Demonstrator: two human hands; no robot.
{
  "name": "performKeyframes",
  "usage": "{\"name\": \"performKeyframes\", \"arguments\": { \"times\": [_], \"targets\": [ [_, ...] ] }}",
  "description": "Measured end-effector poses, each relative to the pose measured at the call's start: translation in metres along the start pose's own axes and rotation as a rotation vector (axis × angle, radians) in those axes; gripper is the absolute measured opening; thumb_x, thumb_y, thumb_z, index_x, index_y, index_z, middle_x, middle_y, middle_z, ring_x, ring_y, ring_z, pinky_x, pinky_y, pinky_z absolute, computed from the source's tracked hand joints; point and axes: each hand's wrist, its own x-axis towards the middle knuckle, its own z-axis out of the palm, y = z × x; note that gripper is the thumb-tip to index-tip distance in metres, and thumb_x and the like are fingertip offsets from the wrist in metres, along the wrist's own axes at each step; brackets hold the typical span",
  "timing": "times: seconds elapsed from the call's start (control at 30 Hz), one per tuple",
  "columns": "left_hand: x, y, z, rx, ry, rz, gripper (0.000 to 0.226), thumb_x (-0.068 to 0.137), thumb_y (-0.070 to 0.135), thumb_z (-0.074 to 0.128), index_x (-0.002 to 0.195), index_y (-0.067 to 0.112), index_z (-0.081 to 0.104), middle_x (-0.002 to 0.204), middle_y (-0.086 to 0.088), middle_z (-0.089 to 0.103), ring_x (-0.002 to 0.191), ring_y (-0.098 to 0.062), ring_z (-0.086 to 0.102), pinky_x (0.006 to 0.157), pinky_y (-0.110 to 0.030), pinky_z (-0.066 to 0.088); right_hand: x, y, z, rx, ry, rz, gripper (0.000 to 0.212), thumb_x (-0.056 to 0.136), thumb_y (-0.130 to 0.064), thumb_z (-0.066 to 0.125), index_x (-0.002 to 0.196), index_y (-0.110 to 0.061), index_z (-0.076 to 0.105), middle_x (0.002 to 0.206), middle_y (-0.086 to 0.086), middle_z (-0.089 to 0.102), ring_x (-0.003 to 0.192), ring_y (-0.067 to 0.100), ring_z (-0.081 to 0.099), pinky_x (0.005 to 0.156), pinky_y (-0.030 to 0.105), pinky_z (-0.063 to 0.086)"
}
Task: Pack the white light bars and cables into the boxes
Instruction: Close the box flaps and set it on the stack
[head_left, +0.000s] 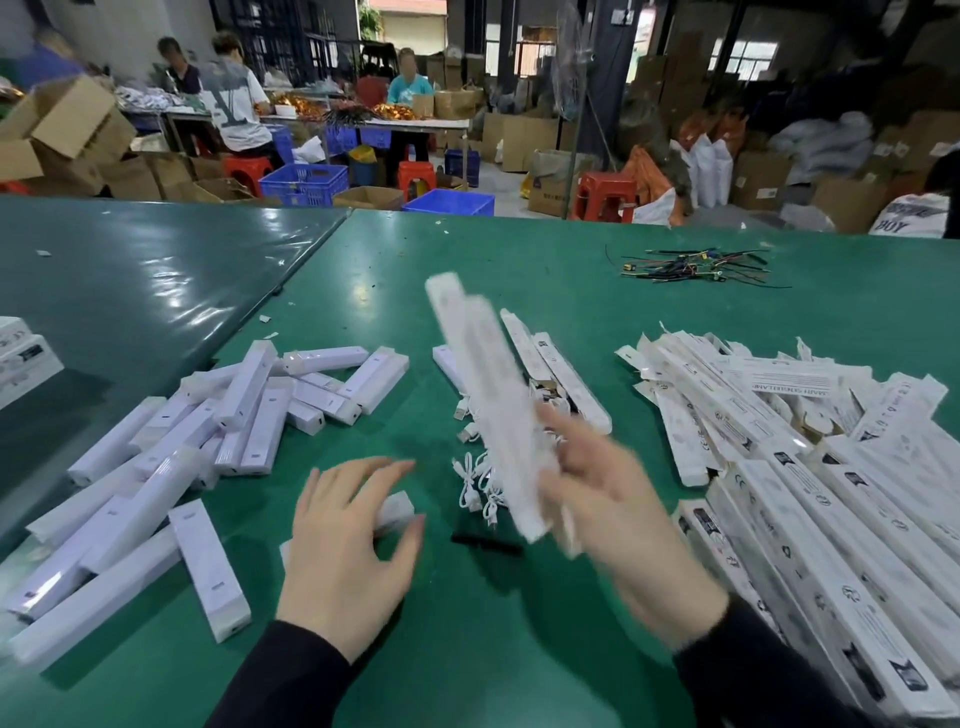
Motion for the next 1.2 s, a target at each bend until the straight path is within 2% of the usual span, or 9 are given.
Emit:
{"name": "performKeyframes", "arguments": {
  "times": [0.1, 0.23, 0.33, 0.43, 0.57, 0.8, 0.93, 1.07, 1.2],
  "targets": [
    [0.003, 0.019, -0.008, -0.845, -0.082, -0.263, 0.051, 0.074, 0.035, 0.073, 0.120, 0.015, 0.064, 0.120, 0.004, 0.070, 0.113, -0.018, 0.065, 0.097, -0.036, 0.051, -0.025, 0.019, 0.016, 0.105, -0.251, 0.186, 0.054, 0.092, 0.010, 0.046, 0.128, -0.029, 0.060, 0.100, 0.000, 0.073, 0.068, 0.019, 0.057, 0.044, 0.019, 0.037],
    [0.006, 0.026, -0.007, -1.317, -0.243, -0.527, 0.061, 0.067, 0.030, 0.086, 0.116, 0.002, 0.065, 0.107, -0.018, 0.073, 0.097, -0.026, 0.071, 0.077, -0.030, 0.058, -0.028, 0.031, 0.023, 0.235, -0.323, 0.243, 0.045, 0.093, 0.006, 0.048, 0.120, -0.023, 0.068, 0.108, 0.011, 0.072, 0.089, 0.014, 0.061, 0.079, 0.024, 0.045],
    [0.006, 0.025, -0.002, -1.315, -0.232, -0.620, 0.074, 0.045, 0.032, 0.096, 0.105, -0.001, 0.069, 0.091, -0.022, 0.073, 0.078, -0.026, 0.071, 0.068, -0.032, 0.060, -0.033, 0.031, 0.026, 0.280, -0.399, 0.225, 0.033, 0.084, -0.021, 0.065, 0.115, -0.028, 0.072, 0.095, -0.003, 0.074, 0.081, 0.013, 0.065, 0.072, 0.024, 0.050],
    [0.004, 0.026, 0.002, -1.222, -0.188, -0.649, 0.047, 0.046, 0.011, 0.093, 0.088, 0.001, 0.075, 0.082, -0.020, 0.074, 0.068, -0.023, 0.071, 0.060, -0.028, 0.059, -0.036, 0.034, 0.026, 0.188, -0.370, 0.201, 0.036, 0.080, -0.006, 0.076, 0.113, -0.019, 0.070, 0.094, -0.001, 0.075, 0.075, 0.010, 0.069, 0.066, 0.017, 0.052],
    [0.001, 0.033, 0.003, -1.197, -0.142, -0.652, 0.030, 0.047, 0.020, 0.081, 0.075, 0.011, 0.079, 0.083, -0.018, 0.075, 0.062, -0.019, 0.071, 0.052, -0.025, 0.055, -0.037, 0.036, 0.028, 0.127, -0.366, 0.223, 0.031, 0.088, 0.002, 0.067, 0.114, -0.015, 0.066, 0.093, 0.002, 0.075, 0.080, 0.024, 0.074, 0.063, 0.029, 0.059],
    [0.004, 0.031, -0.011, -1.584, -0.389, -0.687, 0.050, 0.078, 0.042, 0.063, 0.118, 0.014, 0.069, 0.121, -0.017, 0.068, 0.109, -0.030, 0.067, 0.078, -0.036, 0.059, -0.037, 0.030, 0.024, 0.541, -0.596, 0.366, 0.025, 0.089, -0.004, 0.061, 0.111, -0.010, 0.071, 0.094, 0.013, 0.072, 0.079, 0.026, 0.073, 0.070, 0.034, 0.059],
    [0.005, 0.030, -0.012, -1.512, -0.328, -0.620, 0.062, 0.053, 0.044, 0.091, 0.107, 0.017, 0.075, 0.109, -0.015, 0.073, 0.094, -0.027, 0.072, 0.070, -0.033, 0.060, -0.033, 0.035, 0.021, 0.639, -0.694, 0.418, 0.025, 0.086, -0.010, 0.064, 0.110, -0.009, 0.072, 0.097, 0.015, 0.072, 0.083, 0.027, 0.073, 0.075, 0.036, 0.059],
    [0.004, 0.029, -0.009, -1.410, -0.214, -0.658, 0.033, 0.065, 0.024, 0.071, 0.094, 0.010, 0.077, 0.082, -0.011, 0.074, 0.063, -0.018, 0.068, 0.054, -0.026, 0.057, -0.028, 0.039, 0.020, 0.405, -0.458, 0.374, 0.038, 0.071, -0.026, 0.075, 0.106, -0.009, 0.073, 0.095, 0.012, 0.074, 0.082, 0.020, 0.071, 0.073, 0.030, 0.057],
    [-0.002, 0.033, -0.005, -1.215, -0.255, -0.517, 0.030, 0.066, 0.019, 0.073, 0.095, 0.009, 0.078, 0.093, -0.013, 0.076, 0.074, -0.019, 0.072, 0.059, -0.025, 0.056, -0.025, 0.042, 0.011, 0.094, -0.055, 0.056, 0.041, 0.069, -0.032, 0.075, 0.108, -0.023, 0.065, 0.093, -0.001, 0.071, 0.079, 0.012, 0.066, 0.061, 0.022, 0.052]
  ]
}}
